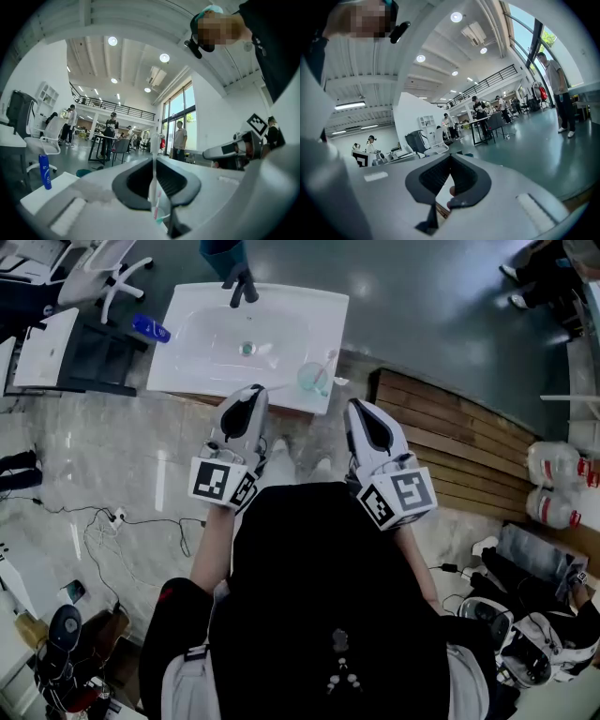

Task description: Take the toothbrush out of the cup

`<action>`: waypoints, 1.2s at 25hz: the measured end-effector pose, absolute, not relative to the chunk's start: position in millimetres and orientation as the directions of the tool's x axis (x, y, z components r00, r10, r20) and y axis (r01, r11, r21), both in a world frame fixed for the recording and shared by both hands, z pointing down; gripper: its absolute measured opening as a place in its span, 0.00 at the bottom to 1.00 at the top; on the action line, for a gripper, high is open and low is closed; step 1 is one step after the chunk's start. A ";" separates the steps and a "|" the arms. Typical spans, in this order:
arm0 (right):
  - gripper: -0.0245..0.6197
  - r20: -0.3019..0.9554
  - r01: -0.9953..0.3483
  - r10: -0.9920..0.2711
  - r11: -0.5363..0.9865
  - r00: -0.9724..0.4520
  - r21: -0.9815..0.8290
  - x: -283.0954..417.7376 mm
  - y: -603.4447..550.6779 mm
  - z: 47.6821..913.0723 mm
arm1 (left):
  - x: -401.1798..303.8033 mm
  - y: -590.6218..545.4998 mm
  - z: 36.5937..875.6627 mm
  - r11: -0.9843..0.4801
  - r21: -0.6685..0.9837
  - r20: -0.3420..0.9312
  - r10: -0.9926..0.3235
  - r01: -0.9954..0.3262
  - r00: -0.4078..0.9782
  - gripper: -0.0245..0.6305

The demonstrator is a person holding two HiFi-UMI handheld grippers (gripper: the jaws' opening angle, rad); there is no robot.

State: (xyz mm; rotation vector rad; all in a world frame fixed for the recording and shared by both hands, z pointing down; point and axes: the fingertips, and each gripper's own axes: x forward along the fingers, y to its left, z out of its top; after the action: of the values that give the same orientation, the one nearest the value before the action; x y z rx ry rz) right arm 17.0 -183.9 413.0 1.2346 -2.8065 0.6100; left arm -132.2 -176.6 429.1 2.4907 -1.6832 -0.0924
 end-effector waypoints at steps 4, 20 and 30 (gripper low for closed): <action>0.04 0.158 -0.683 -0.677 0.648 -0.719 -0.337 16.3 -172.8 408.9 | -131.5 -153.9 422.1 -0.324 0.166 0.001 -0.944 -0.931 0.329 0.07; 0.04 0.111 -0.663 -0.663 0.692 -0.740 -0.285 39.6 -155.8 390.0 | -110.2 -118.4 399.0 -0.293 0.154 -0.058 -0.956 -0.944 0.287 0.07; 0.04 0.061 -0.675 -0.684 0.695 -0.727 -0.250 49.5 -165.4 359.0 | -101.9 -127.9 361.2 -0.250 0.125 -0.100 -0.966 -0.960 0.238 0.07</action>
State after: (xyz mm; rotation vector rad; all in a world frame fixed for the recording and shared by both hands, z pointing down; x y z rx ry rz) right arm 49.5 -165.4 359.0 1.1732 -2.9251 0.4077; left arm -101.9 -127.9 361.2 2.4428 -1.9008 -0.2421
